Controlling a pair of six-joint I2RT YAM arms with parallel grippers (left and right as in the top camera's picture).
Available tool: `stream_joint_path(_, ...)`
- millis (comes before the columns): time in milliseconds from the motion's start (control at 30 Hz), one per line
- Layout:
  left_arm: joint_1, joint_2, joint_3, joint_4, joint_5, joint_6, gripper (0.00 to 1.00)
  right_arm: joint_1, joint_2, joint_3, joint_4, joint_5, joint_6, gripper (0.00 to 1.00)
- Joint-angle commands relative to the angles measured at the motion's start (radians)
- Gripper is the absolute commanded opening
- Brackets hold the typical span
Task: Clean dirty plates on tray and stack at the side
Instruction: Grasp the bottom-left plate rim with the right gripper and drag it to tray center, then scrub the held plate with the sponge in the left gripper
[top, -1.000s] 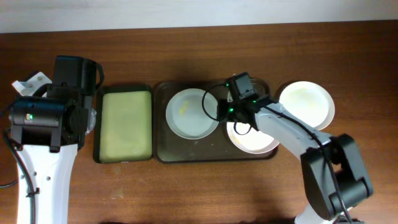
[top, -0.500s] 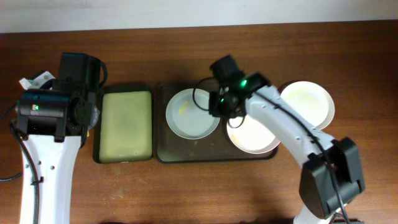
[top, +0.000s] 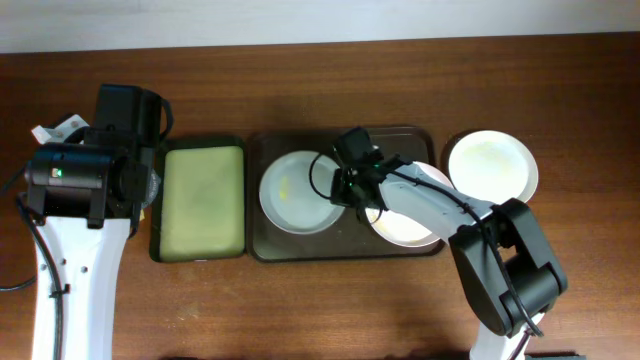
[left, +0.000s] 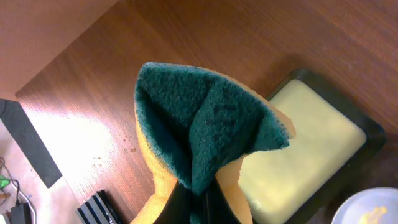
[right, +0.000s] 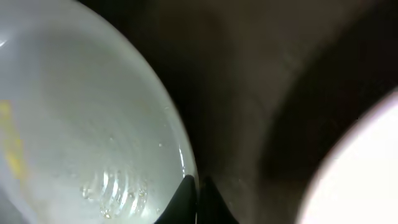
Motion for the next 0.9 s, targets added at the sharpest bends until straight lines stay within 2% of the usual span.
stream_joint_path(0,-0.002,-0.002,0.006,-0.001,-0.007,0.016,0.0,-0.037,0.006,0.0,0.091,0.028,-0.222,0.04)
stream_joint_path(100,-0.002,-0.002,0.006,0.001,-0.007,0.016,0.0,-0.092,0.006,-0.001,0.121,0.098,-0.344,0.05)
stream_joint_path(233,-0.002,-0.002,0.006,0.006,-0.007,0.017,0.0,-0.136,0.007,-0.001,0.143,0.072,-0.383,0.06)
stream_joint_path(267,-0.002,-0.002,0.006,0.006,-0.006,0.017,0.0,-0.133,0.007,-0.001,0.142,0.058,-0.397,0.18)
stream_joint_path(300,-0.002,-0.002,0.006,0.006,-0.007,0.017,0.0,-0.132,0.007,-0.001,0.133,0.053,-0.4,0.53)
stream_joint_path(333,-0.002,-0.002,0.006,0.006,-0.007,0.017,0.0,-0.133,0.007,-0.001,0.121,0.053,-0.4,0.63)
stream_joint_path(367,-0.002,-0.002,0.006,0.006,-0.007,0.017,0.0,-0.135,0.006,0.0,0.109,0.053,-0.4,0.63)
stream_joint_path(433,-0.002,-0.002,0.006,0.003,-0.006,0.017,0.0,-0.154,-0.02,0.042,0.054,0.017,-0.445,0.54)
stream_joint_path(500,-0.002,-0.002,0.006,0.007,0.009,0.017,0.0,-0.175,-0.023,0.128,-0.039,-0.037,-0.446,0.52)
stream_joint_path(567,-0.002,0.0,0.006,0.041,0.042,0.08,0.0,-0.198,-0.023,0.269,-0.183,-0.065,-0.452,0.39)
stream_joint_path(600,-0.002,0.003,0.006,0.049,0.048,0.095,0.0,-0.2,-0.023,0.309,-0.227,-0.078,-0.452,0.25)
stream_joint_path(667,-0.002,0.012,0.006,0.048,0.049,0.095,0.0,-0.187,-0.018,0.303,-0.267,-0.071,-0.441,0.2)
stream_joint_path(733,-0.002,0.024,0.006,0.049,0.079,0.119,0.0,-0.18,0.01,0.242,-0.265,-0.072,-0.386,0.29)
stream_joint_path(867,-0.002,0.031,0.006,0.048,0.082,0.126,0.0,-0.18,0.087,0.188,-0.209,-0.076,-0.375,0.28)
